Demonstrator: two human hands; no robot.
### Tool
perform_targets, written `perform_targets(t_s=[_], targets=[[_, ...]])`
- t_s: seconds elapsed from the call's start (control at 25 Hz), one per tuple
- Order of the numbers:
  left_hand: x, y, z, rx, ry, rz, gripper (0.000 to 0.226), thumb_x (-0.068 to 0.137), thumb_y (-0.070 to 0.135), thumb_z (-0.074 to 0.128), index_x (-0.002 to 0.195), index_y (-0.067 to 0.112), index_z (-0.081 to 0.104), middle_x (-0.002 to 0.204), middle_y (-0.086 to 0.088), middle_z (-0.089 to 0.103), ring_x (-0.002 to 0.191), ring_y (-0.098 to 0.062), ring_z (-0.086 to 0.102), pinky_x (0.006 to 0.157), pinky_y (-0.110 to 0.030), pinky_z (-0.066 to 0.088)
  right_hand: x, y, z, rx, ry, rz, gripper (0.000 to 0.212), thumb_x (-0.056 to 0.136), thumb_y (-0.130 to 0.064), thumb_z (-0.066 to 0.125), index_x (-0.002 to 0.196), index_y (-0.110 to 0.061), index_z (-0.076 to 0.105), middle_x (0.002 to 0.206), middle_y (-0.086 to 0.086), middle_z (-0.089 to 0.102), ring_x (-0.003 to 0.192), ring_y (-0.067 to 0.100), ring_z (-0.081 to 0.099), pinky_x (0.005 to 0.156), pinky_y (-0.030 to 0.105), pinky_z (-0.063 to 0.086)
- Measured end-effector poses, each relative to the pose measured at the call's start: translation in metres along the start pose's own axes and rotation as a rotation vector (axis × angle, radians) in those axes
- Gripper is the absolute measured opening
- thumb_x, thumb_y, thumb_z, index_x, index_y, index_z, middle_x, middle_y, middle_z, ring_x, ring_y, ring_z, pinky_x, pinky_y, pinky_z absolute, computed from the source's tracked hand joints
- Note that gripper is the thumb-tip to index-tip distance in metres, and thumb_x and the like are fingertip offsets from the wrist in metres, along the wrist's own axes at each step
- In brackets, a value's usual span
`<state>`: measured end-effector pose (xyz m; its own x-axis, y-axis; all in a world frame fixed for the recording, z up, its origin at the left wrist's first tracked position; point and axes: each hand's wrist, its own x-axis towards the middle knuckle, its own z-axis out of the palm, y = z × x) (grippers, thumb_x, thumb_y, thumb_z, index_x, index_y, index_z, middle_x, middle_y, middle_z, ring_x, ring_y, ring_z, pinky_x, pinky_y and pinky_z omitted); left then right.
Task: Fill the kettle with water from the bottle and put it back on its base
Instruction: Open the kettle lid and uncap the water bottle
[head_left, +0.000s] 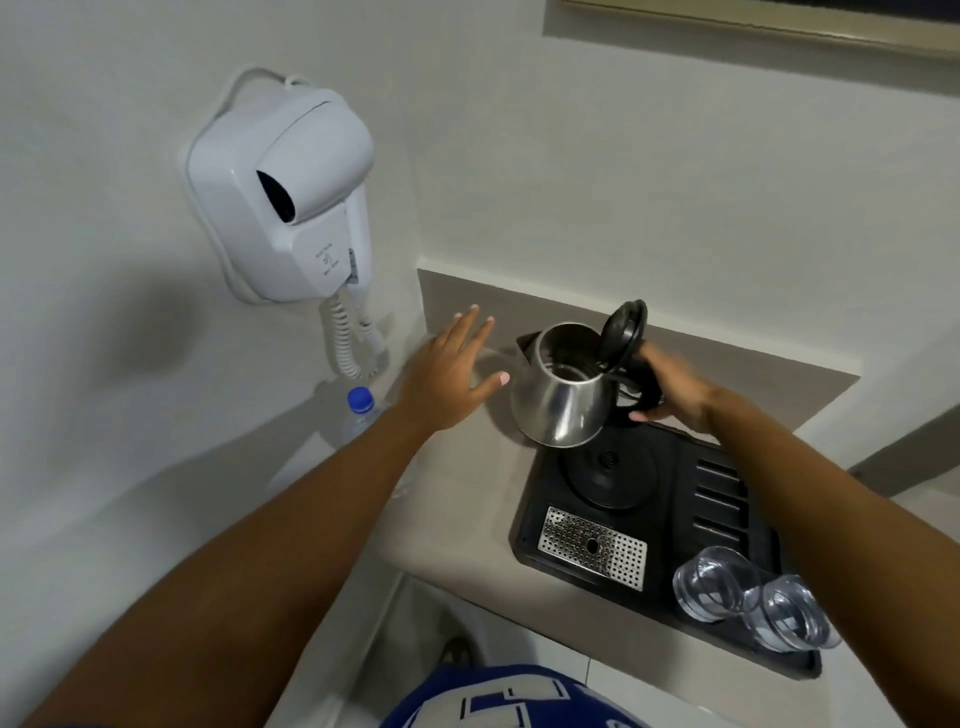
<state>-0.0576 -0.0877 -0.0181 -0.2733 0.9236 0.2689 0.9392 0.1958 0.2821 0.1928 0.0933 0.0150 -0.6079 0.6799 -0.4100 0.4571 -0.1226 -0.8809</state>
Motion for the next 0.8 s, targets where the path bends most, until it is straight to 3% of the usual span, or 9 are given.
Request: perform_targets(t_s=[0.16, 0.36, 0.52, 0.68, 0.8], targets=[[-0.006, -0.024, -0.023, 0.084, -0.100, -0.042, 0.077, 0.088, 0.060, 0.045, 0.149, 0.021, 0.021, 0.159, -0.006, 0.018, 0.144, -0.026, 0.015, 0.112, -0.050, 0.022, 0.023, -0.024, 0.055, 0.008, -0.073, -0.002, 0.063, 0.069, -0.070, 0.057, 0.105, -0.020, 0.068, 0.111, 0.002, 0.066, 0.104, 0.020, 0.061, 0.066, 0.036, 0.058], [-0.029, -0.048, -0.048, 0.148, -0.123, -0.134, 0.076, 0.089, 0.060, 0.045, 0.149, 0.020, 0.021, 0.159, -0.006, 0.017, 0.145, -0.026, 0.014, 0.113, -0.048, 0.017, 0.051, -0.024, 0.112, 0.010, -0.129, 0.021, 0.070, 0.059, -0.073, 0.060, 0.105, -0.021, 0.068, 0.105, -0.003, 0.066, 0.101, 0.013, 0.060, 0.066, 0.037, 0.057], [-0.048, -0.063, -0.066, 0.141, -0.137, -0.192, 0.068, 0.089, 0.054, 0.052, 0.145, 0.020, 0.033, 0.154, -0.006, 0.032, 0.141, -0.026, 0.025, 0.111, -0.046, 0.023, 0.069, -0.013, 0.139, 0.037, -0.118, 0.047, 0.040, 0.076, -0.062, 0.062, 0.090, -0.026, 0.066, 0.094, -0.007, 0.068, 0.090, 0.010, 0.062, 0.063, 0.034, 0.055], [-0.076, -0.076, -0.071, 0.012, -0.034, -0.250, 0.057, 0.086, 0.045, 0.063, 0.136, 0.022, 0.048, 0.141, -0.003, 0.050, 0.127, -0.025, 0.044, 0.101, -0.040, 0.037, 0.078, 0.004, 0.146, -0.011, -0.120, 0.095, 0.047, 0.076, -0.064, 0.060, 0.092, -0.021, 0.067, 0.094, 0.000, 0.066, 0.089, 0.014, 0.062, 0.065, 0.035, 0.057], [-0.099, -0.089, -0.065, -0.111, 0.001, -0.312, 0.047, 0.089, 0.041, 0.061, 0.128, 0.016, 0.056, 0.128, -0.004, 0.056, 0.114, -0.023, 0.048, 0.093, -0.030, 0.035, 0.081, 0.016, 0.142, -0.025, -0.111, 0.120, 0.050, 0.075, -0.066, 0.057, 0.094, -0.021, 0.066, 0.100, 0.000, 0.064, 0.094, 0.015, 0.060, 0.068, 0.039, 0.058]])
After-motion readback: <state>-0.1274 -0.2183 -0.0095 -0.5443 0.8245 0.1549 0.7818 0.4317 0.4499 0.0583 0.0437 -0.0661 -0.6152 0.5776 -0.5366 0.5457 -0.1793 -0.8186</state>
